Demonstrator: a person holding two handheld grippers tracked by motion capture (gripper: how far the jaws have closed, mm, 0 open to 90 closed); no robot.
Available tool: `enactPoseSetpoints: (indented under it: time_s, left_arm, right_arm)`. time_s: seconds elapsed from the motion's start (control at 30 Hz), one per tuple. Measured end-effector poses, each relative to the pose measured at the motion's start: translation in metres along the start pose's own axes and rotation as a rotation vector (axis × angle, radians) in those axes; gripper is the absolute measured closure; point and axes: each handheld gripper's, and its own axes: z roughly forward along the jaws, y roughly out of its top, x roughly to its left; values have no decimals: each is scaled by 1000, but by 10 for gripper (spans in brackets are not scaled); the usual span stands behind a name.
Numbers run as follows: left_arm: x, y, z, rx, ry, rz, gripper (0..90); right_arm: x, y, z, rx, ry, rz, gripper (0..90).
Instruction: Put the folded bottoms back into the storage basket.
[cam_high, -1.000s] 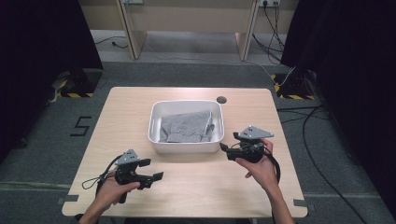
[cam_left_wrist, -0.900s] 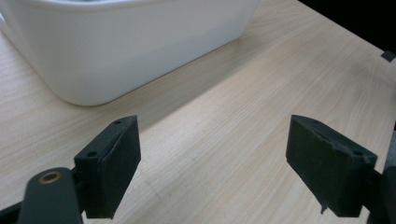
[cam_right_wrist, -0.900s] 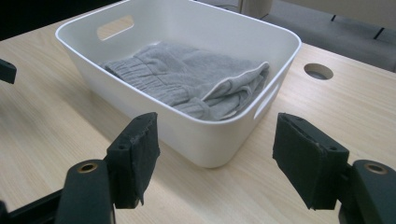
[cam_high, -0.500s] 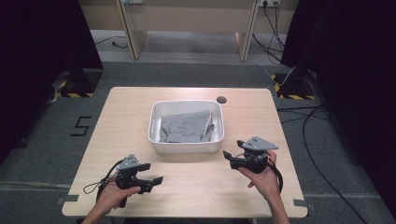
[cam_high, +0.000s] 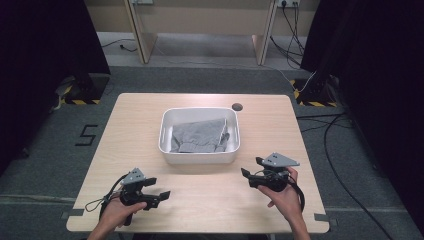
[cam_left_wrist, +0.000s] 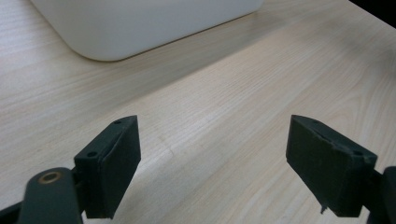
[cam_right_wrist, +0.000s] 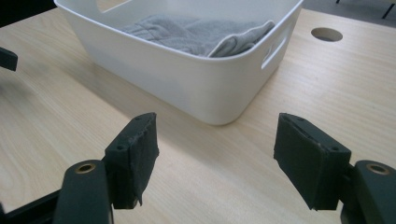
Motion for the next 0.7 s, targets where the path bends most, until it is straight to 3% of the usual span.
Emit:
enactPoseSetpoints:
  time_s: [0.43,0.7]
  left_arm:
    - [4,-13,-4,12,29,-12,175]
    - [4,-20,-6,25,56,7,175]
  right_arm:
    - [-1,-29,1,49,12,33,313]
    - [0,-40,4,81,15,38,313]
